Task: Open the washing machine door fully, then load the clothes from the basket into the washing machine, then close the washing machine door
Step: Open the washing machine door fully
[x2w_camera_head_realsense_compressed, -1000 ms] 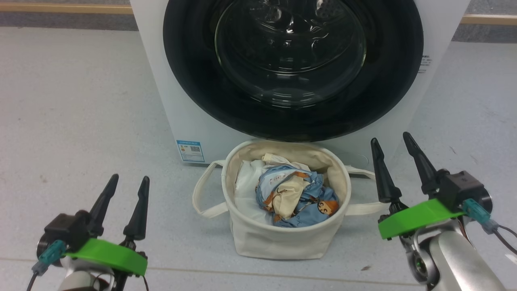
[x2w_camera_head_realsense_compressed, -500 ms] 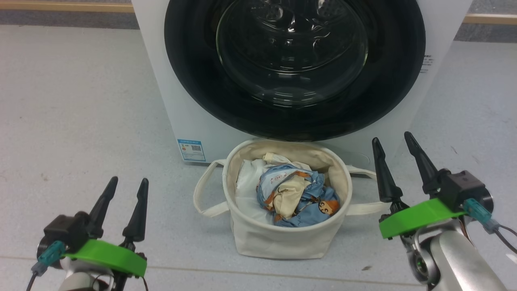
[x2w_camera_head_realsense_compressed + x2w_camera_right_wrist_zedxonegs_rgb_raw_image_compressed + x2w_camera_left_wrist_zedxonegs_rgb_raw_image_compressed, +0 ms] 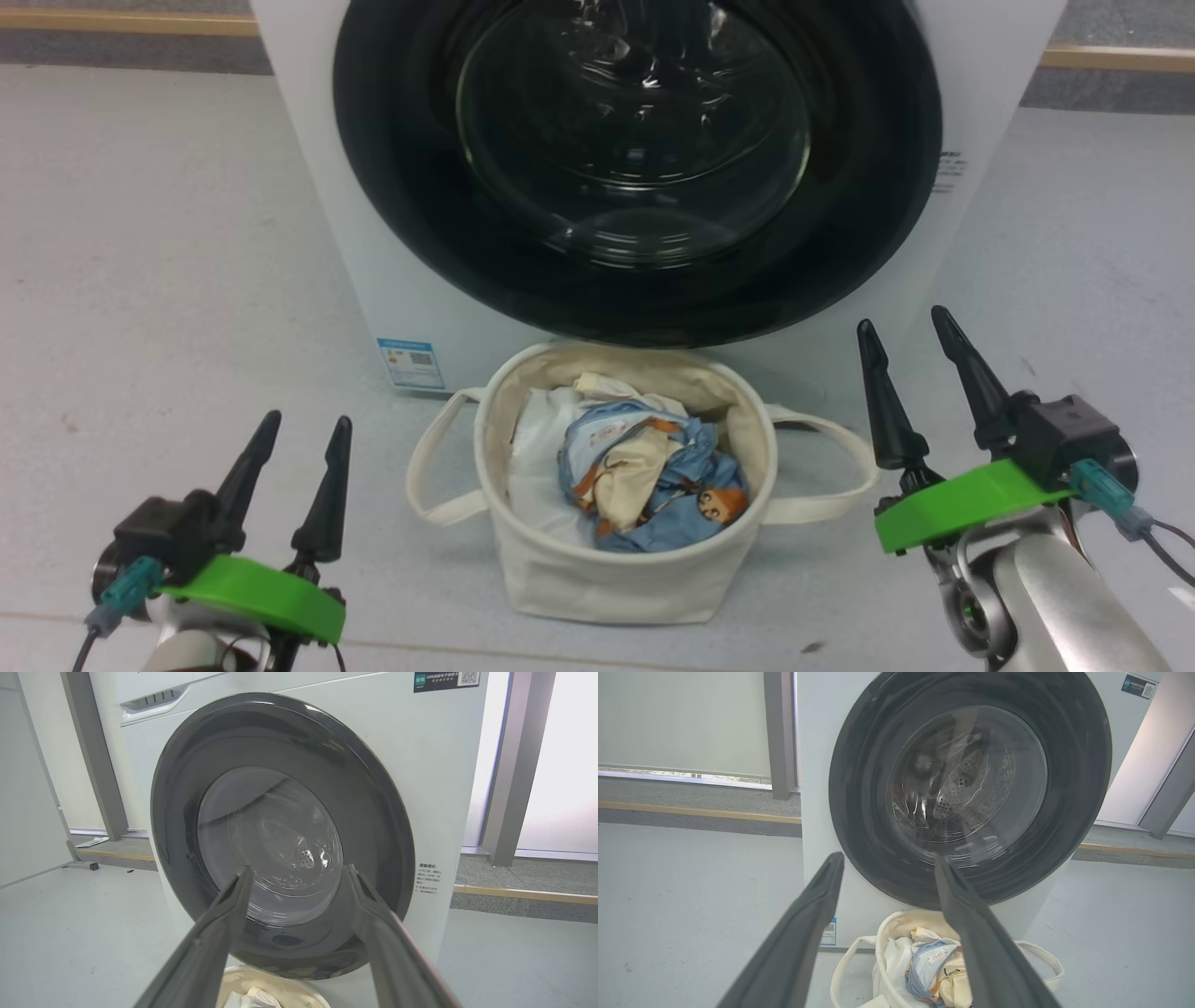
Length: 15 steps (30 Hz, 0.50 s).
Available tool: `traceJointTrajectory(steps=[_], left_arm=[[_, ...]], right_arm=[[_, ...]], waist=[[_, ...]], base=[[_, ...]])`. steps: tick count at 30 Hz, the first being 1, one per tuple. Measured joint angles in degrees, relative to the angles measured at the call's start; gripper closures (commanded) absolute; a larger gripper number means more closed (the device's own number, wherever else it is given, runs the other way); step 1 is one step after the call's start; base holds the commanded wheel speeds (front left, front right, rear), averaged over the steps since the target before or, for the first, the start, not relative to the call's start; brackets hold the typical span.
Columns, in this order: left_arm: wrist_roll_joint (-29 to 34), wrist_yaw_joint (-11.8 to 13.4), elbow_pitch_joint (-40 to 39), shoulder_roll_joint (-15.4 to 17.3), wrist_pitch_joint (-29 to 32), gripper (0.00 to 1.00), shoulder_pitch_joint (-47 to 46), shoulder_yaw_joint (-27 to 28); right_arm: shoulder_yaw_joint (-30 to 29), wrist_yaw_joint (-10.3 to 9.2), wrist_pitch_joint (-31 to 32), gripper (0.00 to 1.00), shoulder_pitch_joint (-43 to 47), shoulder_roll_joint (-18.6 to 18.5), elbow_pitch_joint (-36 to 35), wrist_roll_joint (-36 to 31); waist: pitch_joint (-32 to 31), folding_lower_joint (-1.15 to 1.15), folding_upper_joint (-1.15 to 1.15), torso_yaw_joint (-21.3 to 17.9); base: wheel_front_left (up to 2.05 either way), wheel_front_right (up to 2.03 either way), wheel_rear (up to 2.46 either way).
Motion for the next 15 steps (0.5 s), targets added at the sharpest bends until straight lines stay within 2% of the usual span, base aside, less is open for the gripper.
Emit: traceJointTrajectory(steps=[5, 15], left_arm=[[0.3, 0.0, 0.3, -0.1, 0.0, 0.00, -0.1, -0.8], [0.4, 0.0, 0.6, -0.2, 0.0, 0.00, -0.2, -1.8]], right_arm=[[0.2, 0.00, 0.0, 0.00, 0.0, -0.3, 0.0, 0.3], [0.4, 0.00, 0.0, 0.00, -0.1, -0.3, 0.1, 0.7]], waist=[[0.0, 0.02, 0.00, 0.0], [-0.1, 0.02, 0.00, -0.4]], base=[[1.47, 0.97, -2.44], [1.03, 1.42, -2.45]])
